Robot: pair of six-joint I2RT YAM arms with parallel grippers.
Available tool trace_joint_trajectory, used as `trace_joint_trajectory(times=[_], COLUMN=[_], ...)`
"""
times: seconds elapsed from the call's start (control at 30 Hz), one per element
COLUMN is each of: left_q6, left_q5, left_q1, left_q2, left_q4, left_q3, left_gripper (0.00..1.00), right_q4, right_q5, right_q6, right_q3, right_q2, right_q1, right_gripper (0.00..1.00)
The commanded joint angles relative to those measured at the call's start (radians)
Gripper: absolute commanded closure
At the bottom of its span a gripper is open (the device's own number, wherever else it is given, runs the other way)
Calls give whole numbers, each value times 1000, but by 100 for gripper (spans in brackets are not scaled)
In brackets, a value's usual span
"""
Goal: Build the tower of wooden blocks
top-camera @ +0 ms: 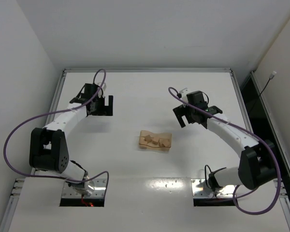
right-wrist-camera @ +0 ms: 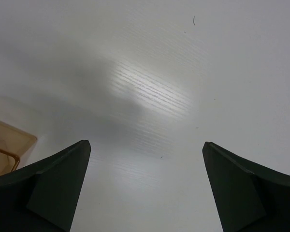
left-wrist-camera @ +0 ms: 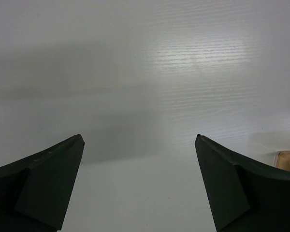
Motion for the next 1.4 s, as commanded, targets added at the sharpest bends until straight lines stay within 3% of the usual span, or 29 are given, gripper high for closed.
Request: trace_joint_trajectory(times=[0.0,0.13,0.27,0.43,0.67,0.93,1.37], left_q6=[4,13,24,33,42,43,43], left_q5=[4,13,22,22,22,22,22], left_q1=[9,9,9,9,9,9,9], left_q2=[-46,-46,-36,-16,-16,16,71], left_q4=[27,27,18,9,9,0,-9], left_q3=[-3,-3,6,26,37,55,84], left_gripper=[1,1,1,1,1,1,1], right_q4=[23,10,-52,-143,-191,-295,-241], right_q5=[-13,-109,-267,-445,-520,-639,-648], right_q6=[-24,-119,-361,-581,-621,-684,-684], right_q3=[-2,8,58,93,202,247,238], right_q2=[-37,-58,-83,-105,38,153,279], right_q1=[-8,-8,6,38,72,143,197], right_gripper=[1,3,11,29,53,59,59])
